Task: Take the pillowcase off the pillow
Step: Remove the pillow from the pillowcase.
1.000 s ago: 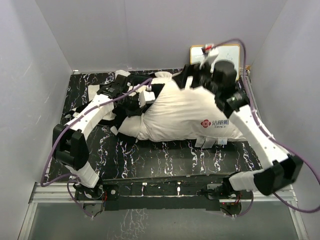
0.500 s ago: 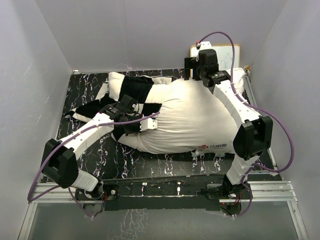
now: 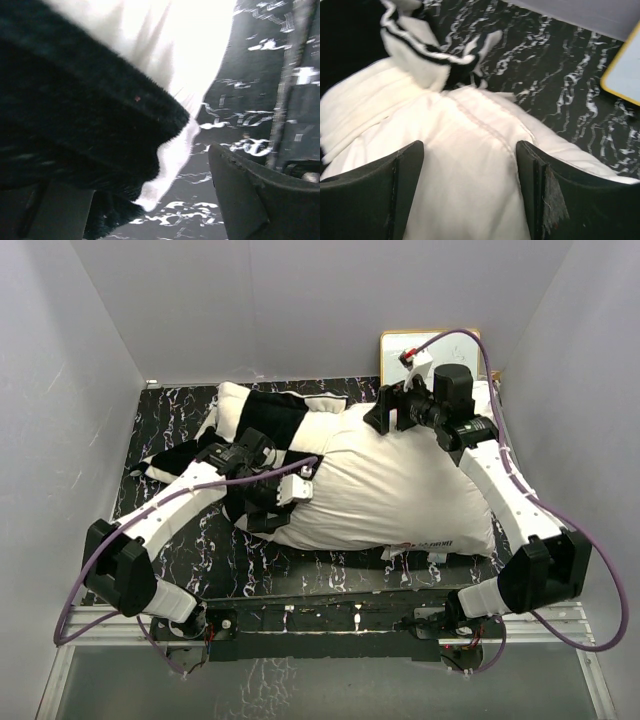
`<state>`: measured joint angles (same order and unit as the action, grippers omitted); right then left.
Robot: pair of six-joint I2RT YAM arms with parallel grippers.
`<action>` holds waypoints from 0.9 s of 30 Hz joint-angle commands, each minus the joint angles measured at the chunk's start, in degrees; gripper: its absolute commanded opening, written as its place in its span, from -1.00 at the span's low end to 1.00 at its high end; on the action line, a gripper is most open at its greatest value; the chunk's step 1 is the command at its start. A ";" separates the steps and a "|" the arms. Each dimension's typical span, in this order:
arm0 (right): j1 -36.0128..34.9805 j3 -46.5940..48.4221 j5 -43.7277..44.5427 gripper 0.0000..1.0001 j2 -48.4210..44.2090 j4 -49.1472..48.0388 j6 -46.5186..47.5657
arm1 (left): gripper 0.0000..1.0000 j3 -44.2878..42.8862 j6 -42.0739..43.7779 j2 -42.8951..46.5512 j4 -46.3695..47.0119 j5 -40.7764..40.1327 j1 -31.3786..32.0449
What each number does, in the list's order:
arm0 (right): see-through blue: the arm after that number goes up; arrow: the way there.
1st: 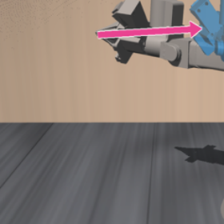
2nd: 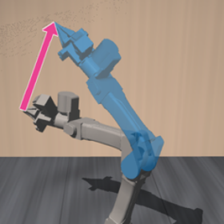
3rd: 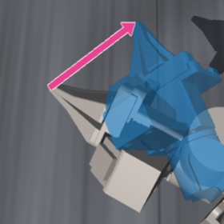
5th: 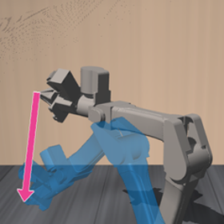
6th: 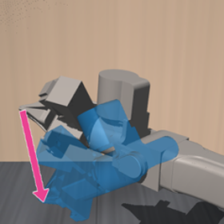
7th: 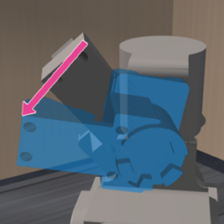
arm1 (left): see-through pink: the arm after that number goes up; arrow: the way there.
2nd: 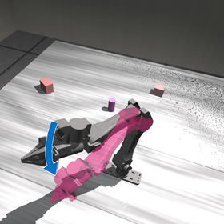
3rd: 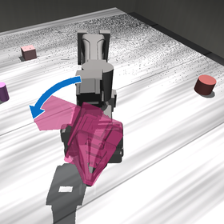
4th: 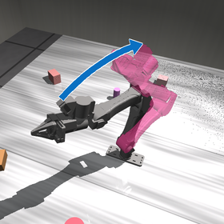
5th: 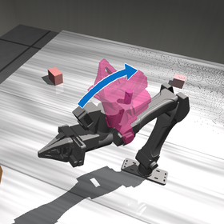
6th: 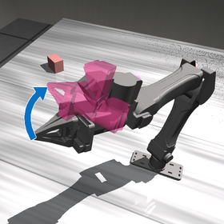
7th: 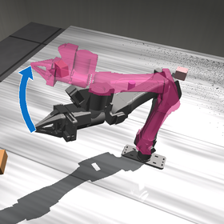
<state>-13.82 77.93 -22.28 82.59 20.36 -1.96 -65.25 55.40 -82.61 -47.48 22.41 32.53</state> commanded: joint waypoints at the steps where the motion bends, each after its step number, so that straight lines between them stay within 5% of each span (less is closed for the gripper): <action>1: -1.00 -4.73 -20.10 0.47 -4.82 0.66 0.29 | 0.82 -9.51 0.19 1.48 -13.18 15.19 -3.58; 7: -1.99 -8.37 -26.82 0.37 -9.48 1.47 3.28 | 0.94 -37.34 -1.36 -5.39 -20.51 27.03 -13.52; 15: -10.63 -4.25 -23.77 0.27 -8.85 15.72 13.77 | 0.90 -49.15 -2.62 -12.76 -8.88 25.11 -24.50; 21: -17.05 -3.43 -16.43 0.09 -9.81 21.48 17.77 | 0.86 -77.10 15.52 -32.13 -34.41 18.27 -33.64; 27: -22.82 0.13 -6.55 -0.16 -7.20 26.04 21.18 | 0.93 -56.64 34.61 -23.17 -34.78 6.07 -37.11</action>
<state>-31.97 75.48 -31.16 73.63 36.10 16.62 -129.93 74.26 -113.71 -73.67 36.16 -3.64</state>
